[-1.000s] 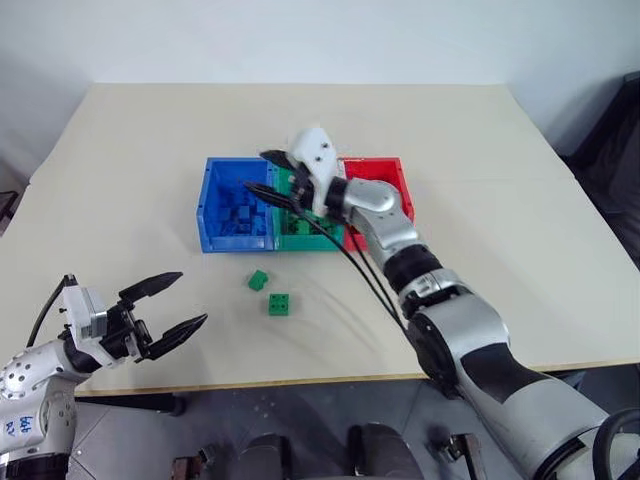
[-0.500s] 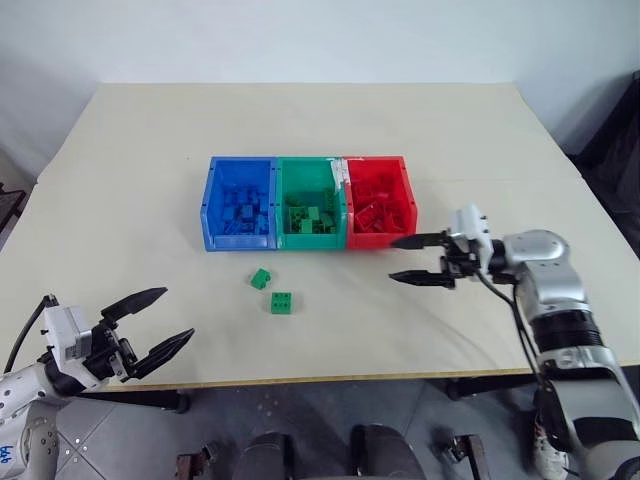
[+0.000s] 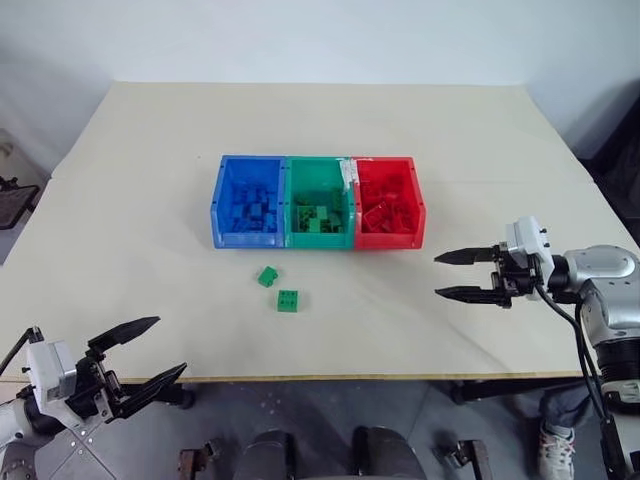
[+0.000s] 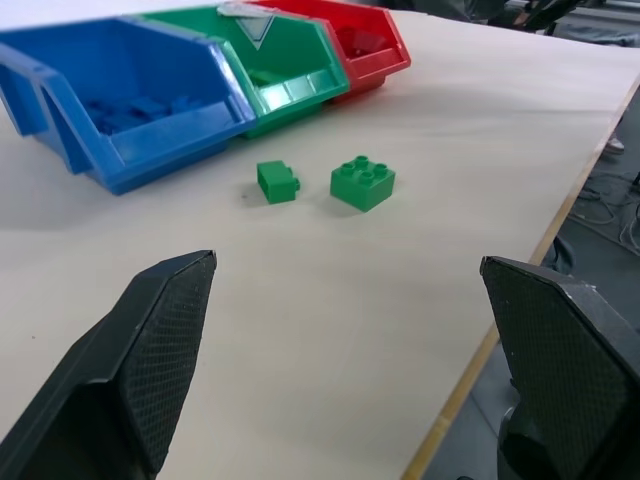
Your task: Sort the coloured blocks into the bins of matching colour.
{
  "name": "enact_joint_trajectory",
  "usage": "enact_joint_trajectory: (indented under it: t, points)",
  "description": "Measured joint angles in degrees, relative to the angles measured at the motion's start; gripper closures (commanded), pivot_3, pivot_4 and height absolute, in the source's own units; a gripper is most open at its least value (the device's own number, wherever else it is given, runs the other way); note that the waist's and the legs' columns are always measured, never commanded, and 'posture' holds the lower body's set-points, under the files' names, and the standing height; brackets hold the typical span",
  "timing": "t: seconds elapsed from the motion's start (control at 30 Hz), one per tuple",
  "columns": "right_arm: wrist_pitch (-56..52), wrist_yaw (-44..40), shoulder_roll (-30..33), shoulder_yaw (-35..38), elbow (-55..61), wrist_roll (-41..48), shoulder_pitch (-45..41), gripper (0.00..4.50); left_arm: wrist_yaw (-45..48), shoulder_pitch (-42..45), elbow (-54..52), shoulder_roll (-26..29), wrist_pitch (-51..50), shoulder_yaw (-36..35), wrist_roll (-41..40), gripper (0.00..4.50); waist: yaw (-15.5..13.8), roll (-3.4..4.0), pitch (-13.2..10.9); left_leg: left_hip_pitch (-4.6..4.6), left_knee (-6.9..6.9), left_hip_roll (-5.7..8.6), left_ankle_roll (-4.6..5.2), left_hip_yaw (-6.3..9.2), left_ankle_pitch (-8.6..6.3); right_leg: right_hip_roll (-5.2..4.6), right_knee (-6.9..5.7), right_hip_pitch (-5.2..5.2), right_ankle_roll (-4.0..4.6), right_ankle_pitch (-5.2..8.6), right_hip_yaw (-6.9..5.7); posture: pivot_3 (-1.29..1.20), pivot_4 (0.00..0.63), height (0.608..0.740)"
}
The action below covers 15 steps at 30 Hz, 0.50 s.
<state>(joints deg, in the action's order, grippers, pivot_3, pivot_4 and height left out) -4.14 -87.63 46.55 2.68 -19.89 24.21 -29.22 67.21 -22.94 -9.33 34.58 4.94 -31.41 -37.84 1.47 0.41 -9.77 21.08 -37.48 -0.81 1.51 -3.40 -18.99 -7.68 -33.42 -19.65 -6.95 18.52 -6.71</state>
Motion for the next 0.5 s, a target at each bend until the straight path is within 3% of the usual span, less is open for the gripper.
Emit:
enact_joint_trajectory:
  t: [0.23,0.5]
  points:
    - [-2.0,0.2,-0.5,0.1,3.3,1.2,0.9,1.37,-10.0,4.2,-8.1,-2.3,-2.1,7.2,5.8,0.00,-0.2,0.03,0.0,0.00,0.00,0.05,0.06,0.04,0.00,-0.03,-0.05,0.10,0.00,0.00,-0.02,0.00,0.150,0.740]
    - [-3.8,1.5,-0.5,0.1,7.2,1.7,3.2,1.37,-28.1,17.9,-14.5,-6.9,-15.8,27.1,21.3,0.00,-1.3,0.03,0.0,0.01,-0.21,0.07,0.13,-0.03,0.04,0.17,-0.25,0.16,-0.06,-0.03,-0.14,0.00,0.150,0.740]
